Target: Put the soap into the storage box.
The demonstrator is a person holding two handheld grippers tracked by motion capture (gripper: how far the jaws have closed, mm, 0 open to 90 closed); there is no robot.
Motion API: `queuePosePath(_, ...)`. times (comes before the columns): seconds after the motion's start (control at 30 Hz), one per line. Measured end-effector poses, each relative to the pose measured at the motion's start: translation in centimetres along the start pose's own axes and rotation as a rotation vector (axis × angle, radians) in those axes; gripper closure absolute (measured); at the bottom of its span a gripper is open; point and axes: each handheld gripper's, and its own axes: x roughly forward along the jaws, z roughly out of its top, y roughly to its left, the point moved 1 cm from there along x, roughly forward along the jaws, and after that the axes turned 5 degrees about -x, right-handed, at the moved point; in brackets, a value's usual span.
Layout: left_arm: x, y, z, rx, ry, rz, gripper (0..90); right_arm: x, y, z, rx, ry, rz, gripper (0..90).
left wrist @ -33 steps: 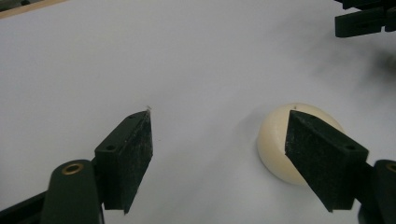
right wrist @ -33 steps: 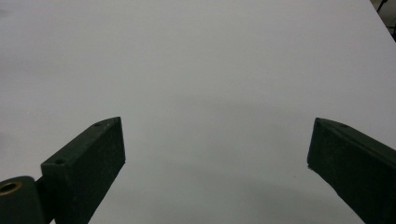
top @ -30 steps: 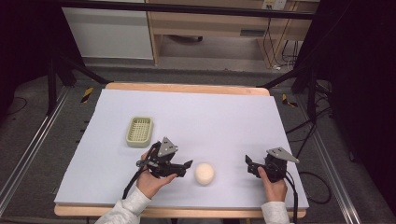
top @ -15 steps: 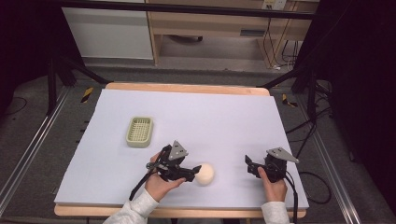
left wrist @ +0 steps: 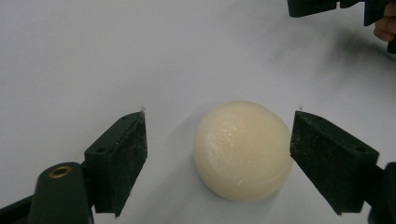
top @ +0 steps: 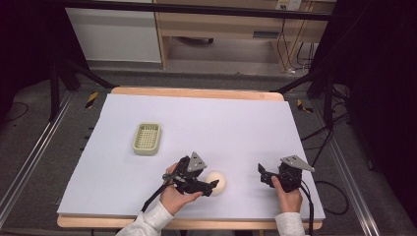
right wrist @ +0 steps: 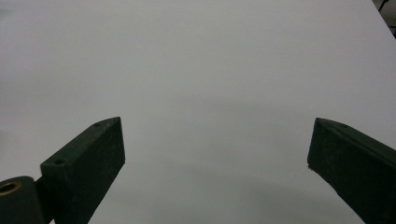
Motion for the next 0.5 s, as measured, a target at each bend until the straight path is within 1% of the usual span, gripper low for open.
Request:
queuePosePath(0.1, 0.3, -0.2, 0.0, 0.002, 0.007, -0.007, 18.3, 0.0, 0.0, 0.0, 0.002, -0.002, -0.002, 4.4)
queuePosePath(0.23, 0.8, -0.5, -0.1, 0.011, 0.029, -0.014, 17.6, 0.0, -0.1, 0.0, 0.002, -0.002, -0.003, 4.4)
queuePosePath(0.37, 1.3, -0.9, -0.1, 0.008, 0.042, -0.022, 16.5, -0.1, -0.1, 0.1, 0.006, -0.010, -0.002, 4.3)
queuePosePath(0.5, 1.8, -1.1, -0.2, 0.020, 0.056, -0.018, 15.6, -0.1, -0.1, 0.1, 0.007, -0.010, 0.001, 4.3)
